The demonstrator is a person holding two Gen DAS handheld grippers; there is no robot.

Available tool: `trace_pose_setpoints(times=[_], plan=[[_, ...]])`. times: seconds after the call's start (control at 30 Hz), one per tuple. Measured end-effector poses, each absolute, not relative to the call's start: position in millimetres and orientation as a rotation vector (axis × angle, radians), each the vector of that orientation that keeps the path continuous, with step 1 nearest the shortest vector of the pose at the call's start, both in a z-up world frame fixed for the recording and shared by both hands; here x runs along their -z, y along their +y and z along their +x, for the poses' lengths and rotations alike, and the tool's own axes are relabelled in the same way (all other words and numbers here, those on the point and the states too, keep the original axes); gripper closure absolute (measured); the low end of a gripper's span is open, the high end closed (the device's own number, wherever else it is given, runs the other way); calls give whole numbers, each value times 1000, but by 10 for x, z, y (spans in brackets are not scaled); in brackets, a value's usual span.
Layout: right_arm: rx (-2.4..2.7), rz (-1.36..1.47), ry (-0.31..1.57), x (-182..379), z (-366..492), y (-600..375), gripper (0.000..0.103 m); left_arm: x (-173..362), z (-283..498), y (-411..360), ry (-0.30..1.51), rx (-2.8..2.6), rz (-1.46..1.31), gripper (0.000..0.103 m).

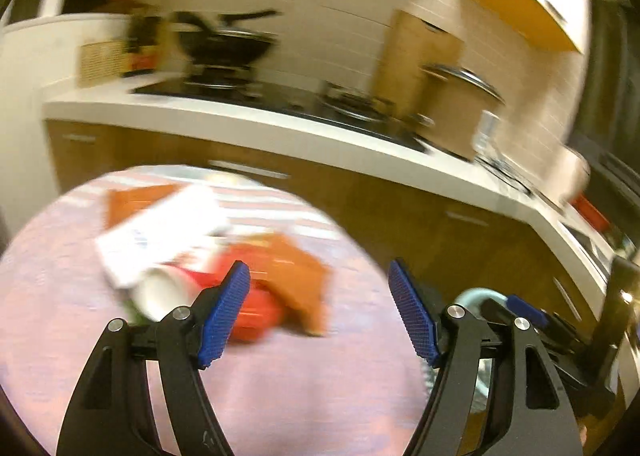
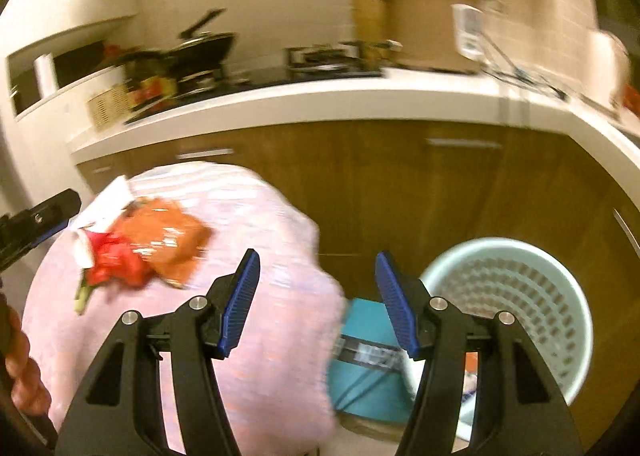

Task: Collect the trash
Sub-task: 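Grasp the red-white noodle cup with left tool while right tool grasps orange snack packet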

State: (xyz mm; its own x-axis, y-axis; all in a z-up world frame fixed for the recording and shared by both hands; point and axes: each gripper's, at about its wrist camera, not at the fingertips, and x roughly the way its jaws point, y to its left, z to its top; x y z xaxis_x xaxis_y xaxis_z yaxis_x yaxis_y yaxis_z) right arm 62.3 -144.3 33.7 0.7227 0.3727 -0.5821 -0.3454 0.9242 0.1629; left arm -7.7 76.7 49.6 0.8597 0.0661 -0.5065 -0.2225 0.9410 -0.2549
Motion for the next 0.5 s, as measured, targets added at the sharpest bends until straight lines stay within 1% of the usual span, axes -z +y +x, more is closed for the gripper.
trace_pose_setpoints(times=[0.2,0.27,0.4,0.5], plan=[[-515,-36,611,-400,513,-720,47,-350,-207,1431,556,-274,-382,33],[-542,-53,609,-380,506,-534,47,-259,-149,1569,587,-276,-407,24],[-561,-72,627,-311,565,-290,47,-112,21,1707,632,-240,-446,21],[-565,-78,645,-279,628,-198,47,-7,172,1752,670,-219,-477,21]])
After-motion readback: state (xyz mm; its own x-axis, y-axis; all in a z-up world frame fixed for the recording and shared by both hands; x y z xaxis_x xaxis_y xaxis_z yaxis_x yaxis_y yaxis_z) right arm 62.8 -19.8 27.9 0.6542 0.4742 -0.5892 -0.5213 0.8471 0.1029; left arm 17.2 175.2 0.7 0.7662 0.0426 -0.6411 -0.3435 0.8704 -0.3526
